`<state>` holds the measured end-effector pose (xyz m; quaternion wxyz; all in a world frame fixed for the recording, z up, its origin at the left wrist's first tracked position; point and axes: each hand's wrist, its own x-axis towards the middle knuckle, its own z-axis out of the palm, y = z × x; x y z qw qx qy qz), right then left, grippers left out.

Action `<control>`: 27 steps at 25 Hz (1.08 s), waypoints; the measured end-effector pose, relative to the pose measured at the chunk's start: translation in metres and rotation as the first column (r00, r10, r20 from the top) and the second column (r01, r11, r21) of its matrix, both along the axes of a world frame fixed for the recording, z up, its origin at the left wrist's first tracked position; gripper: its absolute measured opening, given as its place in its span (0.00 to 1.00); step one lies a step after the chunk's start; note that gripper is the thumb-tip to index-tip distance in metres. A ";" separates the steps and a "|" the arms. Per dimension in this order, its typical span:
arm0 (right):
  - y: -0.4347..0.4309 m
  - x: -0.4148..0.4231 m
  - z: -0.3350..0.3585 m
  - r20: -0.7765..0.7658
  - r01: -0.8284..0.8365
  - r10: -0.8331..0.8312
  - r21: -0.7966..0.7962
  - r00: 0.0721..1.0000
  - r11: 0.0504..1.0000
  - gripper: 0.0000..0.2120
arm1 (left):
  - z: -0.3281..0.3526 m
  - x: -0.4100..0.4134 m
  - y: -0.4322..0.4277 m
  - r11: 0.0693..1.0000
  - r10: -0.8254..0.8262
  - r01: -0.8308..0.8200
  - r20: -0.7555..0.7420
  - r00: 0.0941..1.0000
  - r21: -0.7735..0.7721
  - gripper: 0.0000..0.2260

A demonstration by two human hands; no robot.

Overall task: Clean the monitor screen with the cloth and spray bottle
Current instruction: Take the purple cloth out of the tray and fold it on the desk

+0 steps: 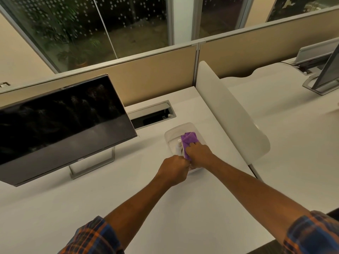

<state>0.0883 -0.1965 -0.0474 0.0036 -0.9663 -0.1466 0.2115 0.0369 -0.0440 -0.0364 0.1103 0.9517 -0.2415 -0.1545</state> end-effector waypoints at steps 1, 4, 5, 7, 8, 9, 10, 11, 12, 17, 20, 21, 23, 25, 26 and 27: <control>0.002 0.001 -0.001 -0.021 0.035 -0.035 0.018 0.999 0.999 0.25 | 0.000 0.000 0.000 1.000 0.007 -0.007 -0.002 1.000 -0.003 0.14; 0.002 0.000 -0.006 -0.053 0.089 -0.087 0.049 0.995 0.995 0.22 | 0.000 -0.003 -0.001 0.999 0.037 -0.037 -0.001 0.999 -0.025 0.15; 0.000 -0.002 -0.007 -0.045 0.094 -0.091 0.069 0.995 0.993 0.21 | 0.000 -0.004 -0.001 0.998 0.048 -0.048 -0.002 0.999 -0.034 0.15; -0.004 -0.004 -0.005 -0.039 0.108 -0.104 0.125 0.994 0.986 0.17 | 0.002 -0.008 -0.003 0.996 0.072 -0.071 0.004 0.997 -0.060 0.16; -0.007 -0.004 -0.004 -0.043 0.117 -0.111 0.161 0.993 0.980 0.15 | 0.003 -0.009 -0.003 0.993 0.089 -0.088 0.011 0.996 -0.078 0.15; -0.010 -0.005 -0.001 -0.046 0.127 -0.120 0.197 0.992 0.972 0.13 | 0.005 -0.010 -0.004 0.989 0.110 -0.108 0.018 0.994 -0.099 0.15; -0.013 -0.005 0.002 -0.047 0.140 -0.132 0.235 0.990 0.962 0.10 | 0.007 -0.011 -0.004 0.984 0.135 -0.131 0.024 0.990 -0.123 0.14; -0.016 -0.004 0.006 -0.047 0.158 -0.150 0.273 0.987 0.949 0.08 | 0.009 -0.011 -0.004 0.975 0.166 -0.161 0.027 0.986 -0.152 0.13; -0.018 -0.003 0.011 -0.050 0.178 -0.171 0.309 0.984 0.934 0.07 | 0.012 -0.011 -0.005 0.962 0.205 -0.197 0.026 0.978 -0.189 0.13; -0.025 0.000 0.041 -0.058 0.240 -0.238 0.422 0.970 0.874 0.04 | 0.022 -0.013 -0.014 0.739 0.521 -0.530 -0.147 0.841 -0.415 0.14; -0.027 -0.003 0.055 -0.062 0.249 -0.247 0.443 0.967 0.861 0.04 | 0.025 -0.011 -0.020 0.601 0.594 -0.658 -0.297 0.748 -0.454 0.13; -0.027 -0.004 0.060 -0.065 0.255 -0.254 0.451 0.965 0.855 0.04 | 0.027 -0.011 -0.021 0.563 0.596 -0.683 -0.343 0.726 -0.466 0.13; -0.025 -0.008 0.069 -0.069 0.272 -0.274 0.481 0.959 0.834 0.05 | 0.033 -0.016 -0.023 0.496 0.585 -0.709 -0.411 0.699 -0.500 0.13; -0.023 -0.015 0.077 -0.071 0.291 -0.297 0.506 0.952 0.812 0.05 | 0.039 -0.023 -0.025 0.388 0.576 -0.740 -0.482 0.660 -0.550 0.12; -0.022 -0.019 0.080 -0.066 0.302 -0.313 0.514 0.947 0.803 0.05 | 0.044 -0.026 -0.025 0.310 0.567 -0.762 -0.533 0.628 -0.568 0.12; -0.021 -0.025 0.082 -0.062 0.313 -0.330 0.523 0.942 0.793 0.04 | 0.048 -0.031 -0.024 0.228 0.553 -0.784 -0.586 0.592 -0.577 0.11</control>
